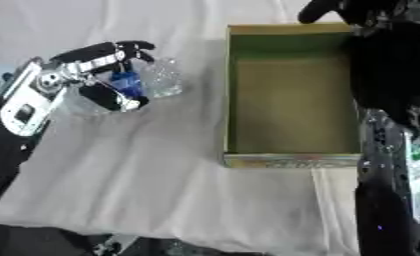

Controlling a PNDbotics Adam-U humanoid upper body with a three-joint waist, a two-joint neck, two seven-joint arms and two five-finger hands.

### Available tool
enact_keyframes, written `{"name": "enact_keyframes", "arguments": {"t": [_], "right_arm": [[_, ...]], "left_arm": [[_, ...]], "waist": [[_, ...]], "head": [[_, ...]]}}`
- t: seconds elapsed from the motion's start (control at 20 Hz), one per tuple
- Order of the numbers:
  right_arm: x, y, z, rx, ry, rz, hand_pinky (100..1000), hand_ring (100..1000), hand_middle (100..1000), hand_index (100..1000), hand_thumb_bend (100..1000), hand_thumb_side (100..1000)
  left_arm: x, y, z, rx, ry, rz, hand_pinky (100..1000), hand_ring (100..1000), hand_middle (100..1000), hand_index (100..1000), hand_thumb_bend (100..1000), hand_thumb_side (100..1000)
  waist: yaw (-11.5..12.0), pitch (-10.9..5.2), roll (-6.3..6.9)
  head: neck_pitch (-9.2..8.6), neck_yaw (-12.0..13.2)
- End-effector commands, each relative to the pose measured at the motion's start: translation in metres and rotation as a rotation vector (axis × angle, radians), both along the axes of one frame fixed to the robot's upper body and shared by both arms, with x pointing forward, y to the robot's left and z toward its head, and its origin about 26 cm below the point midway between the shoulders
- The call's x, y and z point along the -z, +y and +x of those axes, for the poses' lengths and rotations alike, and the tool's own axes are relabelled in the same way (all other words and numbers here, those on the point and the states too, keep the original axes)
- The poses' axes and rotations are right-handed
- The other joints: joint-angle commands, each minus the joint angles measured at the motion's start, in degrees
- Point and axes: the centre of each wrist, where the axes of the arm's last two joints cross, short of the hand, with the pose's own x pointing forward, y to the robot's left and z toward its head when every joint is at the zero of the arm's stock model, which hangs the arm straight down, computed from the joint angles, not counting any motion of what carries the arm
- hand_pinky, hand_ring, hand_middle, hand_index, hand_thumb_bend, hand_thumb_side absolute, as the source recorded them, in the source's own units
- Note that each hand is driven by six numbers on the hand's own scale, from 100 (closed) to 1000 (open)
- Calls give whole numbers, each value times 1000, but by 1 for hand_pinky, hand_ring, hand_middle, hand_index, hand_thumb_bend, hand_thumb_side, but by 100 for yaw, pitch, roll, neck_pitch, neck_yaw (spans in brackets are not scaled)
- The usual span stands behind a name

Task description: Pick up objects on the table and place them in the box.

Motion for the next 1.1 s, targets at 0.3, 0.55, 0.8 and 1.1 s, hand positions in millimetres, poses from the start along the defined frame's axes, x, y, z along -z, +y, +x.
{"name": "enact_keyframes", "arguments": {"t": [0.3,0.55,0.8,1.1], "right_arm": [[-11,2,-3,-12,-41,24,616,746,858,831,100,1000],[-12,3,-2,-13,-42,26,613,738,858,830,100,1000],[-11,3,-2,-12,-41,29,611,735,858,829,100,1000],[-10,3,-2,-9,-36,31,610,732,858,828,100,1000]], "left_arm": [[5,-4,-3,13,-34,-149,370,539,1000,803,100,302],[1,2,-6,13,-6,-62,361,534,1000,806,100,328],[-4,4,-8,-21,-16,-51,109,356,874,643,100,456],[-12,0,-10,-68,-79,-104,100,246,788,521,100,801]], "waist": [[-35,-55,-66],[-60,-63,-92],[-55,-77,-116],[-46,-104,-118]], "head": [[-22,4],[-22,14],[-22,12],[-22,5]]}}
